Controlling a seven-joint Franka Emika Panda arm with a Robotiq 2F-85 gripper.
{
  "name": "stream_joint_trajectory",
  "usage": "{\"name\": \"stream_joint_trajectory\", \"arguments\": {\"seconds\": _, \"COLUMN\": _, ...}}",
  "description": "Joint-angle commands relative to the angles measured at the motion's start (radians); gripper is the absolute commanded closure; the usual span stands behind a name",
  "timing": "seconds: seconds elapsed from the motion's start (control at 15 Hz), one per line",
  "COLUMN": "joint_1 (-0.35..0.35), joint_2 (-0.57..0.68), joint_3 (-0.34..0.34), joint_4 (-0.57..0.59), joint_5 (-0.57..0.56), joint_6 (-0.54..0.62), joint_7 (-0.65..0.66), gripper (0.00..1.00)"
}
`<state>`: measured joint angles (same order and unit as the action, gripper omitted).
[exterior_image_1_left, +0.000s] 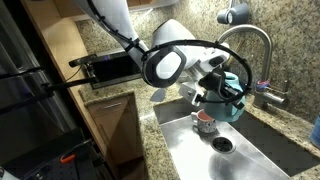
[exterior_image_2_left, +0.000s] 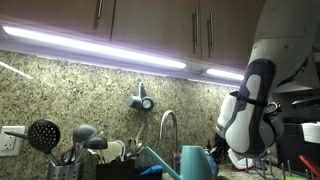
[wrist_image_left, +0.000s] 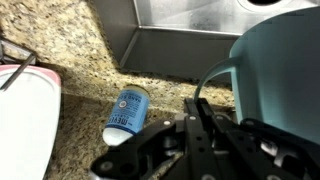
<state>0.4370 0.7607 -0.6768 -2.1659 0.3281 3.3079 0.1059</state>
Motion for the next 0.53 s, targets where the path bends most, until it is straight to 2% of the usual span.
{"name": "stream_joint_trajectory", "arguments": {"seconds": 0.0, "joint_1": -0.012, "joint_2": 0.055, "joint_3": -0.037, "joint_4": 0.070, "joint_5": -0.009, "joint_6": -0.059, "joint_7": 0.039, "gripper": 0.98}}
{"name": "stream_joint_trajectory", "arguments": {"seconds": 0.47, "joint_1": -0.043, "joint_2": 0.177, "joint_3": -0.078, "joint_4": 0.169, "joint_5": -0.028, "joint_6": -0.099, "joint_7": 0.078, "gripper": 0.98}}
